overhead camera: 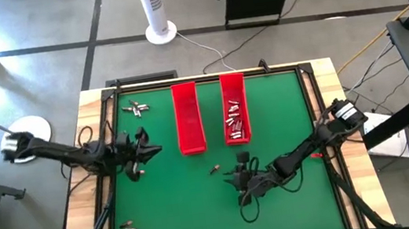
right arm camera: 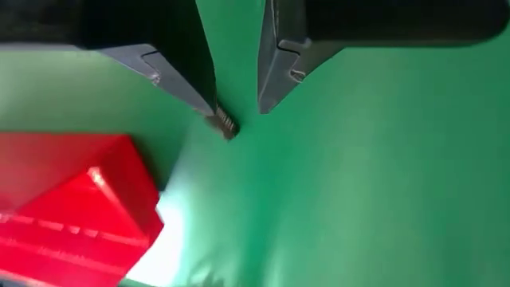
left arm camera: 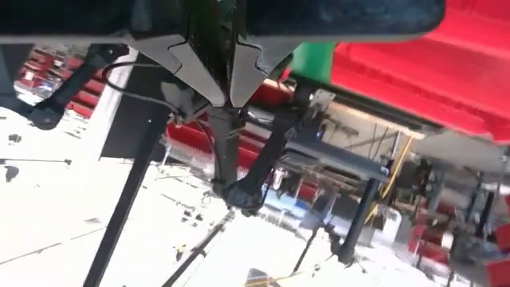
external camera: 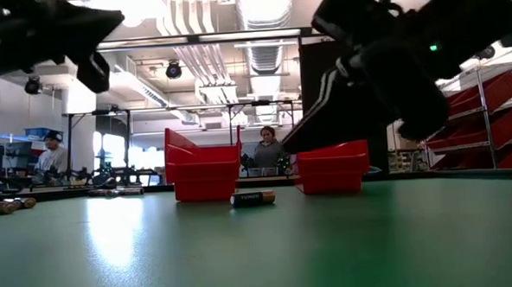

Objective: Sort batteries
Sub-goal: Put the black battery into the left red bin

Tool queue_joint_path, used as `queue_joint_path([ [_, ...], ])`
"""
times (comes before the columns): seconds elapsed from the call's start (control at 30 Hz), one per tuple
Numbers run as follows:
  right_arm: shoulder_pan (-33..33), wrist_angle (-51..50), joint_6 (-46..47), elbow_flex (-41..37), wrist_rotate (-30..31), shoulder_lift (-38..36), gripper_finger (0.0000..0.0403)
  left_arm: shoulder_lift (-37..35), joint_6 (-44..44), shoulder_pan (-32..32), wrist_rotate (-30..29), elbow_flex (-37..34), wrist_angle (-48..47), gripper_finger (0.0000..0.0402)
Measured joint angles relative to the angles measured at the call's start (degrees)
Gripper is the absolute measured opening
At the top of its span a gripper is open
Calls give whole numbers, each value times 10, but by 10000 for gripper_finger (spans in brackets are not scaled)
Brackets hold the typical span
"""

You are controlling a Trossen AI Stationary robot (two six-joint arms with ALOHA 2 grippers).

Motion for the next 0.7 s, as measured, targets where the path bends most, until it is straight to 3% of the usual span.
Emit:
queue_joint_path([
  [0.17, 30, 2, 24, -1, -1, 0, 67, 112, 27, -127, -154, 38, 32, 0],
  [0.33, 53, 11, 31, -1, 5, 0, 54, 259, 21, -218, -279, 127, 30, 0],
  [0.57, 70, 18, 39, -2, 5, 0, 48, 449, 3, -253, -312, 289, -24, 0],
  [0.7, 70, 19, 40, -2, 5, 0, 49, 547, -62, -253, -373, 383, -108, 0],
])
